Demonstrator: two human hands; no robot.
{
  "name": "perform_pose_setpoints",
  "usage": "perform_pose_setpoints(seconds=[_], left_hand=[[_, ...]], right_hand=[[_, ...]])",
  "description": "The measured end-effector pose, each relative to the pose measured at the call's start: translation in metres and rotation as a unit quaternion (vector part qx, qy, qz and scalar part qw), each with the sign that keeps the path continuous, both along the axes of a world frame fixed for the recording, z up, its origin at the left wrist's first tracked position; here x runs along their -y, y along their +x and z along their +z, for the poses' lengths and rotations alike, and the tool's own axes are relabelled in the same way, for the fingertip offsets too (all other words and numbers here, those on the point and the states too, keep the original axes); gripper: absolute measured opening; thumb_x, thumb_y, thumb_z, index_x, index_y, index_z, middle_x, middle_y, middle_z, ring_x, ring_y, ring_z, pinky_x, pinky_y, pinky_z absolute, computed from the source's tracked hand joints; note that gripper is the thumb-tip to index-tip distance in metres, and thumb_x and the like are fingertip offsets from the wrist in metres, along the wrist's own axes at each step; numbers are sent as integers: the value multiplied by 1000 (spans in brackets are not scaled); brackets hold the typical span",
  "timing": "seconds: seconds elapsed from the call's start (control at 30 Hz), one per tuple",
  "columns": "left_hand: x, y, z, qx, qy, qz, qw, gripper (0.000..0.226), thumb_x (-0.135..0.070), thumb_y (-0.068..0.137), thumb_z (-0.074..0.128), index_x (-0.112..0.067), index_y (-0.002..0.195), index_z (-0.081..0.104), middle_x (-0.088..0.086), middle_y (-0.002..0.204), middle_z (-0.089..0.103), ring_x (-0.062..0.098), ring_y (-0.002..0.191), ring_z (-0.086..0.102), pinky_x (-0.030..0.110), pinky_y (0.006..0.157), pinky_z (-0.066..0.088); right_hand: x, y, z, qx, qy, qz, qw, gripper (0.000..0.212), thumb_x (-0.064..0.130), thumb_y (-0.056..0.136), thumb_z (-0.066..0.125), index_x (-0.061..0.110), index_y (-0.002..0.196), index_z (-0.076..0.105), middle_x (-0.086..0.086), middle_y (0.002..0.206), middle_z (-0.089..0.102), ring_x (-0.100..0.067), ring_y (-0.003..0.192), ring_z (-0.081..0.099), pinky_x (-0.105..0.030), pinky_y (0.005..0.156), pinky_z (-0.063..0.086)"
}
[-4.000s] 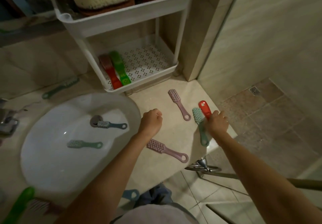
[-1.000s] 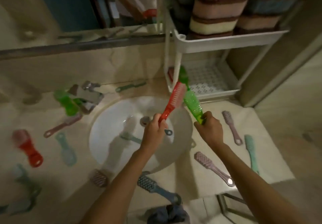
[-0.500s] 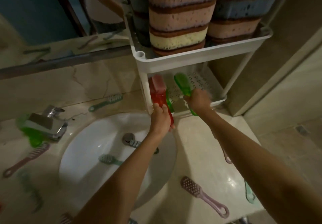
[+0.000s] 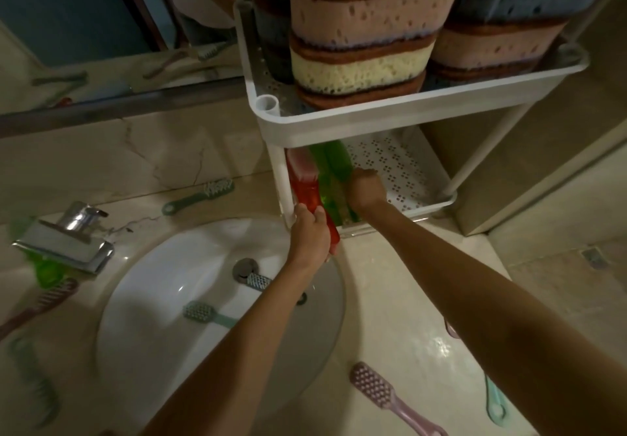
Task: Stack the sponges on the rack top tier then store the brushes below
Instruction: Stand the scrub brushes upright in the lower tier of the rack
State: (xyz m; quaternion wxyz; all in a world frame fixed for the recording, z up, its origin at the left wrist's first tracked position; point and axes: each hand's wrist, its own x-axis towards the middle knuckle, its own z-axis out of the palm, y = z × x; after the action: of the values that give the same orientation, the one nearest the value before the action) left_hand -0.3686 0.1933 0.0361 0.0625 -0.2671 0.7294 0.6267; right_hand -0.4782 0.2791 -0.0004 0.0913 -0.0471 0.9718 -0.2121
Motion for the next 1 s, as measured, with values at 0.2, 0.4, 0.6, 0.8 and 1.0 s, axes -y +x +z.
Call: perform_pose_setpoints(seconds=[0.2,0.4,0.6,0.8,1.0], left_hand=[[-1,3,-3,4,15,-9,1000,14,-26,101,29,-14,103,35,9,76,50,14,49,50,13,31,34],[-3,5,-1,16,57,6,998,14,-26,100,31,-14,106,36,10,86,50,16,55,52,15,33,37],[-3,5,3,19,85,26,996,18,-25,100,32,-13,112,39,12,101,50,15,68,52,17,39,44],[0,7,8,32,103,27,994,29,-23,100,33,-8,124,39,14,99,50,15,63,51,14,37,43],[-2,9,24,45,157,35,986,23,-21,101,31,-7,116,42,13,73,54,8,33,48,13,31,35]], right_hand=[[-2,11,-6,19,7,39,999,20,2,94,41,-3,101,60,-23,106,61,-32,91,62,-33,78,50],[-6,12,-4,24,-6,31,999,16,5,92,48,-1,103,58,-20,102,64,-31,91,64,-39,82,55],[-9,12,-2,26,-7,4,1000,19,9,94,44,6,108,58,-16,103,64,-30,93,64,-42,84,54],[-12,10,-2,15,2,11,1000,23,13,97,40,9,111,58,-15,105,62,-29,94,62,-40,83,54],[-21,13,2,-27,-36,7,999,23,20,96,43,10,107,61,-15,109,60,-25,84,61,-32,71,52]])
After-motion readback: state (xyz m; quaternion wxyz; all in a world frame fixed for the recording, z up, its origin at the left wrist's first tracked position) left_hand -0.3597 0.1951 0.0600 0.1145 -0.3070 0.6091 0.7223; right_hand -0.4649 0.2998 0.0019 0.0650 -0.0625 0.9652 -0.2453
